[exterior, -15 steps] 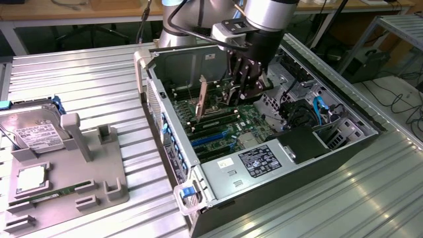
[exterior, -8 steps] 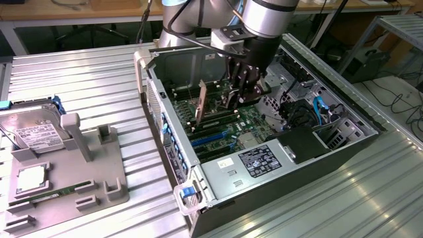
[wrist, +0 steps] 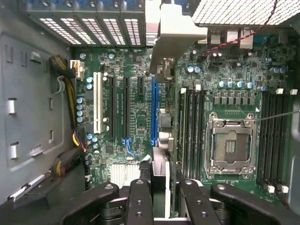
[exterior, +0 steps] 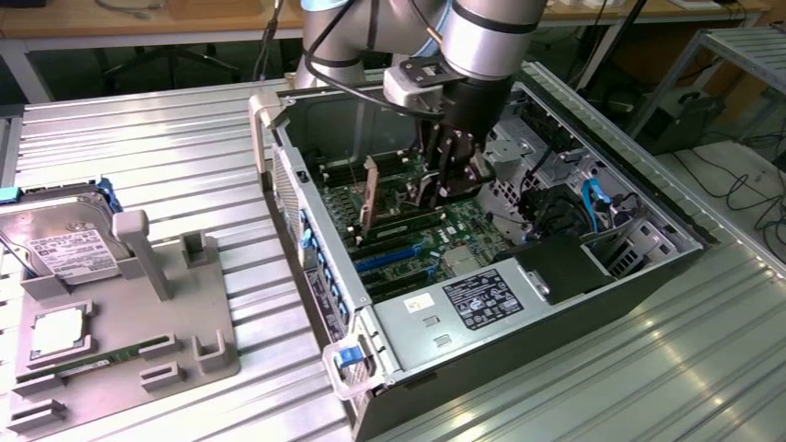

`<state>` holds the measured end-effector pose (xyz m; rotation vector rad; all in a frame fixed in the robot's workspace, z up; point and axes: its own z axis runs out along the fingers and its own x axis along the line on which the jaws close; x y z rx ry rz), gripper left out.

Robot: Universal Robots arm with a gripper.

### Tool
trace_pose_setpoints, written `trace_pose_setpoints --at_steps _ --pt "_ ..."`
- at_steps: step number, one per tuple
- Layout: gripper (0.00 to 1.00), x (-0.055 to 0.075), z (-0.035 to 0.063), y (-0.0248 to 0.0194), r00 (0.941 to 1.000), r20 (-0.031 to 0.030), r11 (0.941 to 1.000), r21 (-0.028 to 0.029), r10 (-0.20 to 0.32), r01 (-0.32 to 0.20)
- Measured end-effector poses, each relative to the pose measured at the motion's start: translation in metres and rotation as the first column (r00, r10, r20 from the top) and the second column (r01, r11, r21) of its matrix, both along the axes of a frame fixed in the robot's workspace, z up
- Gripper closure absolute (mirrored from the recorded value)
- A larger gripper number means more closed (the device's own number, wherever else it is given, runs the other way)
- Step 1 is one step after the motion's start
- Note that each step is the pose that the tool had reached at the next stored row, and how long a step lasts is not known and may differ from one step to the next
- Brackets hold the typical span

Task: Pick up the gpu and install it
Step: 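Insert the gpu into the slot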

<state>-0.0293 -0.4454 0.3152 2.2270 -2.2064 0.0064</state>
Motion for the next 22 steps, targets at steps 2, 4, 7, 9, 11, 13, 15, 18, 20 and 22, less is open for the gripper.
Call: trace_pose_setpoints --at_steps 2,4,7,9,11,13,15,18,20,22 --pt "0.72 -0.002 -0.0035 0.0 1.0 0.0 1.0 0.0001 -0.001 0.001" --pt "0.72 -0.008 -0.0073 0.0 1.0 0.0 1.0 0.0 0.0 0.0" --pt "0.72 -0.015 -0.0127 0.0001 1.0 0.0 1.0 0.0 0.005 -0.005" --pt "0.72 -0.016 -0.0163 0.0 0.9999 0.0 0.9999 0.0001 0.01 -0.01" --pt "0.72 -0.017 -0.0189 -0.0007 0.9999 0.0 0.9999 0.0 0.017 -0.017" --pt "0.72 -0.019 -0.0223 -0.0009 0.9997 0.0 0.9997 0.0001 0.024 -0.024" --pt "0.72 -0.023 -0.0255 -0.0009 0.9996 0.0002 0.9996 0.0002 0.028 -0.028" --pt "0.72 -0.027 -0.0306 -0.0009 0.9996 0.0002 0.9996 0.0001 0.029 -0.029" --pt "0.72 -0.028 -0.0341 -0.0009 0.9996 0.0002 0.9996 0.0001 0.029 -0.029" --pt "0.72 -0.031 -0.0385 -0.001 0.9996 0.0002 0.9996 0.0001 0.029 -0.029"
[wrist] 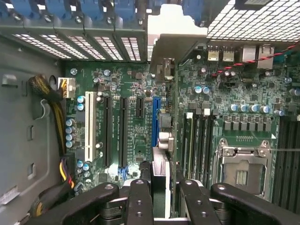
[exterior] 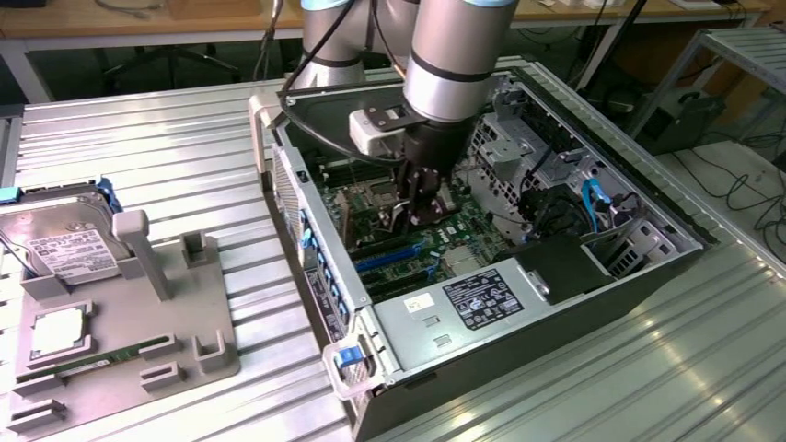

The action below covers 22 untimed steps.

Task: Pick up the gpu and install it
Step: 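Insert the gpu into the slot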

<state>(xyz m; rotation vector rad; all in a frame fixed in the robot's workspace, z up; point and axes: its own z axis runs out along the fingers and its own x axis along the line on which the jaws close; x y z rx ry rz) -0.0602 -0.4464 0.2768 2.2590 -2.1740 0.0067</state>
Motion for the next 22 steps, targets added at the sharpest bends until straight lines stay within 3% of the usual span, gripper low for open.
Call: trace_pose_setpoints --at_steps 5,9,15,22 --pt "0.72 -0.006 -0.0075 -0.0002 1.0 0.0 1.0 -0.0001 0.0 0.0" --pt "0.72 -0.006 -0.017 -0.003 1.0 0.0 1.0 0.0001 0.0 0.0" --pt "0.72 -0.01 -0.0196 -0.0059 1.0 0.0 1.0 0.0001 0.0 0.0" --pt "0.72 -0.014 -0.025 -0.0061 1.0 0.0 1.0 0.0 0.0 0.0"
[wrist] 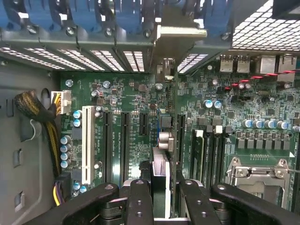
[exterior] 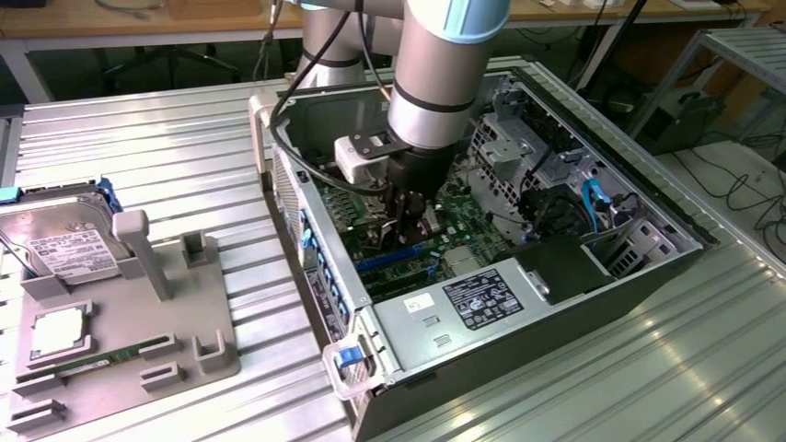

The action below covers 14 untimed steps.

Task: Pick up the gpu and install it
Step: 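Insert the gpu into the slot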

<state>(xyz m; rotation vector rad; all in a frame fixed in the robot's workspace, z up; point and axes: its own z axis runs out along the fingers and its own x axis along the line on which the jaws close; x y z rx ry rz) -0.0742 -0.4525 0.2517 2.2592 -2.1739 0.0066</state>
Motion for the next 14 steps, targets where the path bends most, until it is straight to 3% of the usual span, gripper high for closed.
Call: trace_pose_setpoints --at_steps 6,14 --pt "0.72 -0.0002 -0.0069 0.0 1.0 0.0 1.0 0.0001 0.0 0.0" --pt "0.72 -0.0002 -0.0076 0.0 1.0 0.0 1.0 0.0001 0.0 0.0"
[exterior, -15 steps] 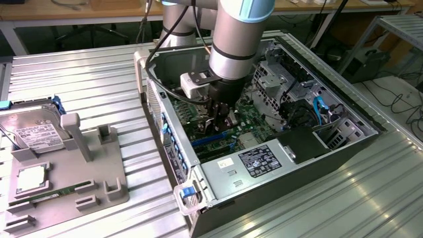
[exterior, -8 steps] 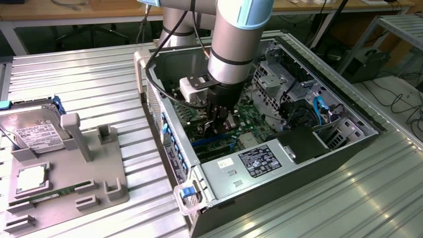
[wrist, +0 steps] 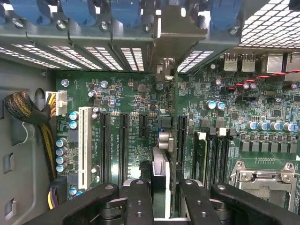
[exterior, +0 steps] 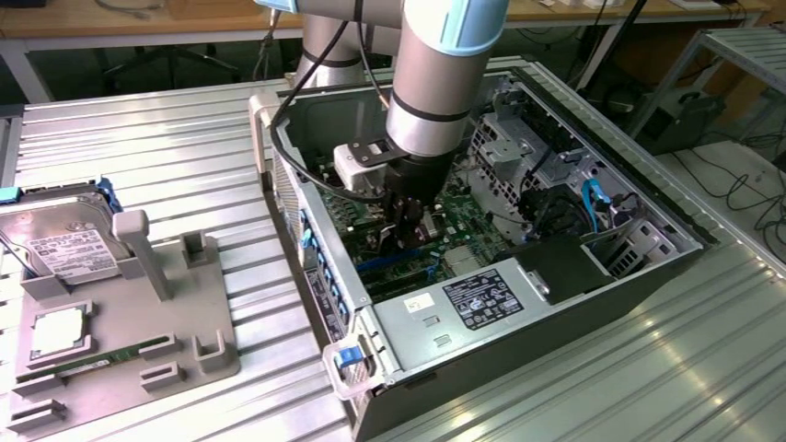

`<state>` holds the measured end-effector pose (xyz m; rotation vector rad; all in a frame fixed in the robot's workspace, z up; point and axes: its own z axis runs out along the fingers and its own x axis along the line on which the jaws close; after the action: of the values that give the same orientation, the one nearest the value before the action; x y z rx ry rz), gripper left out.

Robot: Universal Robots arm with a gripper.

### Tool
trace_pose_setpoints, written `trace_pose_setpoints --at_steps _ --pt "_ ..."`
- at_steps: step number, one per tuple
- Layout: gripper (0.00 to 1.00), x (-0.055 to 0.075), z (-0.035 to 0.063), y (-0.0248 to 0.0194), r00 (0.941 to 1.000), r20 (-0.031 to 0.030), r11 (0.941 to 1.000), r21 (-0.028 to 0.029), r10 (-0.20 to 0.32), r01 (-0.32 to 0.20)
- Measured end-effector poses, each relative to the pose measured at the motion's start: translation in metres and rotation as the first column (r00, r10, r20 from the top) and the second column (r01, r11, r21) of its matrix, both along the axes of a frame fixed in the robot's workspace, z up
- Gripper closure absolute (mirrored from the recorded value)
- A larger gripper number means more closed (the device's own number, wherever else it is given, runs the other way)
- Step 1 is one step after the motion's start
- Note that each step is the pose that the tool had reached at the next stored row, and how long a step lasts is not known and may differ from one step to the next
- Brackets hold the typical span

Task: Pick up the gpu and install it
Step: 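Insert the gpu into the slot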

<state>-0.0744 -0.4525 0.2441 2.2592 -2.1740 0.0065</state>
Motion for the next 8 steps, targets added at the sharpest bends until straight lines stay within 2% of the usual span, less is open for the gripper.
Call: trace_pose_setpoints --at_steps 8 --pt "0.72 0.005 0.0 0.0 1.0 -0.0001 1.0 -0.0001 0.0 0.0"
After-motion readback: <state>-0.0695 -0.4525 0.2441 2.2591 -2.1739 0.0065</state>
